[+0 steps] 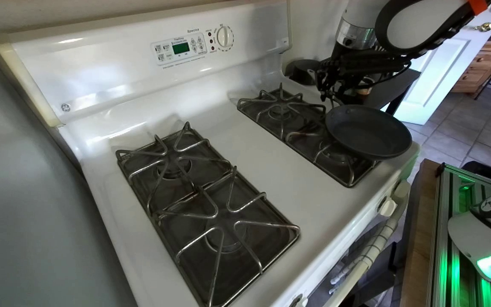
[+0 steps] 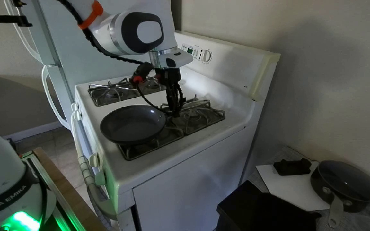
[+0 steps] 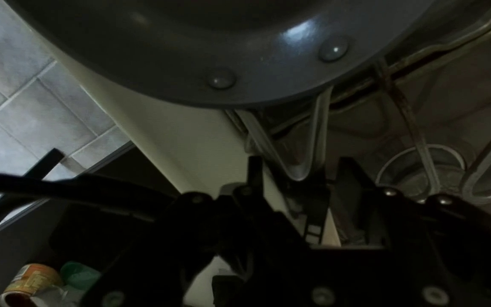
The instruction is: Move the pan to the top right stove top
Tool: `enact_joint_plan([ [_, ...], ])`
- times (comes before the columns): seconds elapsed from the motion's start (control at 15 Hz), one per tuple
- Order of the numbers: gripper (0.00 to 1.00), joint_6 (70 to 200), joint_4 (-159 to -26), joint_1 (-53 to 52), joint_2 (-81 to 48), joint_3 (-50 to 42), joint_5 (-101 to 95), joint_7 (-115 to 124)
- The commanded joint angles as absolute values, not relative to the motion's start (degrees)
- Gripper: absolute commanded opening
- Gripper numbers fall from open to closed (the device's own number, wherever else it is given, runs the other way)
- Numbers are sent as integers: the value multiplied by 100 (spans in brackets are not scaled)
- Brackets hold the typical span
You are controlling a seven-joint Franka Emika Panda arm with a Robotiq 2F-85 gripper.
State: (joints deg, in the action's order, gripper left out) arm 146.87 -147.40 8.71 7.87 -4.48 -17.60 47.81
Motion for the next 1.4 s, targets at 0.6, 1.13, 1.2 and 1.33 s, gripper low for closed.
enact_joint_plan([
  [0.6, 3, 14803, -14774, 998, 867, -352, -1874, 4905],
  [1.13, 5, 14786, -14637, 1021, 792, -334, -1929, 5014],
  [1.2, 5, 14775, -14599, 1022, 773, -331, -1932, 5035],
  [1.33, 5, 14717, -14481, 1011, 683, -334, -1873, 5051],
])
